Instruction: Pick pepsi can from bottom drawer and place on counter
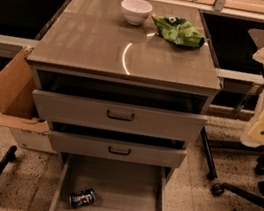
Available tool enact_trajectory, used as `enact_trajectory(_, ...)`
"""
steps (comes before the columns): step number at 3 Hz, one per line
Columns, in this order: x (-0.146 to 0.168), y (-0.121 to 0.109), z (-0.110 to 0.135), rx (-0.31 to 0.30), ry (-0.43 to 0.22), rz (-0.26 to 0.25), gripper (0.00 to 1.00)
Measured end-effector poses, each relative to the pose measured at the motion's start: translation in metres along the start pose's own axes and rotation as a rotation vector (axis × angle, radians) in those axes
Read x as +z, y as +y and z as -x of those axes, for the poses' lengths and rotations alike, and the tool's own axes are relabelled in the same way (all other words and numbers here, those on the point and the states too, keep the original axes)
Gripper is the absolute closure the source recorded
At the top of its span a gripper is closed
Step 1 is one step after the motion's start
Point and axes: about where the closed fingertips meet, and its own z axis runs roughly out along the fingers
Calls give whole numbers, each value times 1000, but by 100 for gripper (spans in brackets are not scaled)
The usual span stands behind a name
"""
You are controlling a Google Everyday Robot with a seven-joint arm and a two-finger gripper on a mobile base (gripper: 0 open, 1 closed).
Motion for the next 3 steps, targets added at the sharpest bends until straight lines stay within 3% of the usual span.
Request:
enact_trajectory(1, 0, 0, 0, -1, -2, -2, 0)
enact_trajectory(2, 11, 0, 15, -64, -79, 42, 0)
enact_trajectory(3, 15, -1, -40, -43, -197, 140, 0)
